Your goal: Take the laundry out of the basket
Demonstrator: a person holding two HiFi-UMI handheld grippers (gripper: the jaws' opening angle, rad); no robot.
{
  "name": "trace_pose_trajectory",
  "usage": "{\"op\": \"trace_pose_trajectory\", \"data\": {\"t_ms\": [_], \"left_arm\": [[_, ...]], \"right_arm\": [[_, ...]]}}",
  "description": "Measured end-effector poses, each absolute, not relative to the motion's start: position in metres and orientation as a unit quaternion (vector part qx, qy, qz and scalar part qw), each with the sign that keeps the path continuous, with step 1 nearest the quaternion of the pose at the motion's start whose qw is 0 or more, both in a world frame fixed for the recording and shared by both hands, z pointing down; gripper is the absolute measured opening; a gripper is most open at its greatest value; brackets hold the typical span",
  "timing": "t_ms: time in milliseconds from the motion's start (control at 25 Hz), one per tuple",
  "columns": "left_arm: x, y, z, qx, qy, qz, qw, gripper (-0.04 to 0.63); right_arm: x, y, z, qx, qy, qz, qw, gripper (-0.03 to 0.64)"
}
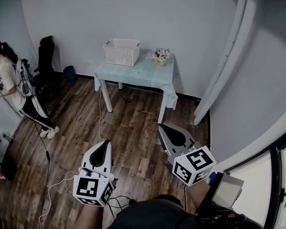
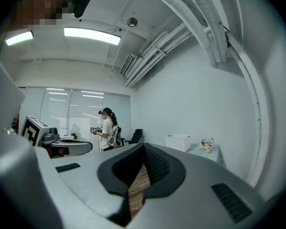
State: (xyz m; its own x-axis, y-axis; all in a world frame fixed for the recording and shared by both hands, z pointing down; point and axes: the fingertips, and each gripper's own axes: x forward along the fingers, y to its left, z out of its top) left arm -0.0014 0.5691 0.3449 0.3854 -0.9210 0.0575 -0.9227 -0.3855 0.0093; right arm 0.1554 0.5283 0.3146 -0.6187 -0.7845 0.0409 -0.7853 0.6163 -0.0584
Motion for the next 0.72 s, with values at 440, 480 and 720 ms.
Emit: {"op": "trace_pose_trajectory", "data": {"t_ms": [440, 480, 720], "left_arm": [[-0.03, 0.521, 0.362, 0.834, -0.551, 0.019, 0.032, 0.006], [-0.032, 0.511, 0.362, 0.832, -0.553, 0.02, 0.032, 0.006], [-0.033, 0.438, 0.358, 0.822, -0.568, 0.031, 0.022, 0.006]], "right_arm": [[0.116, 0.489, 0.327, 0.425, -0.904, 0.037, 0.022, 0.014], [0.114, 0.478, 0.327, 0.423, -0.905, 0.038, 0.016, 0.014], [0.114, 0.397, 0.332, 0.407, -0.912, 0.053, -0.011, 0.014]]}}
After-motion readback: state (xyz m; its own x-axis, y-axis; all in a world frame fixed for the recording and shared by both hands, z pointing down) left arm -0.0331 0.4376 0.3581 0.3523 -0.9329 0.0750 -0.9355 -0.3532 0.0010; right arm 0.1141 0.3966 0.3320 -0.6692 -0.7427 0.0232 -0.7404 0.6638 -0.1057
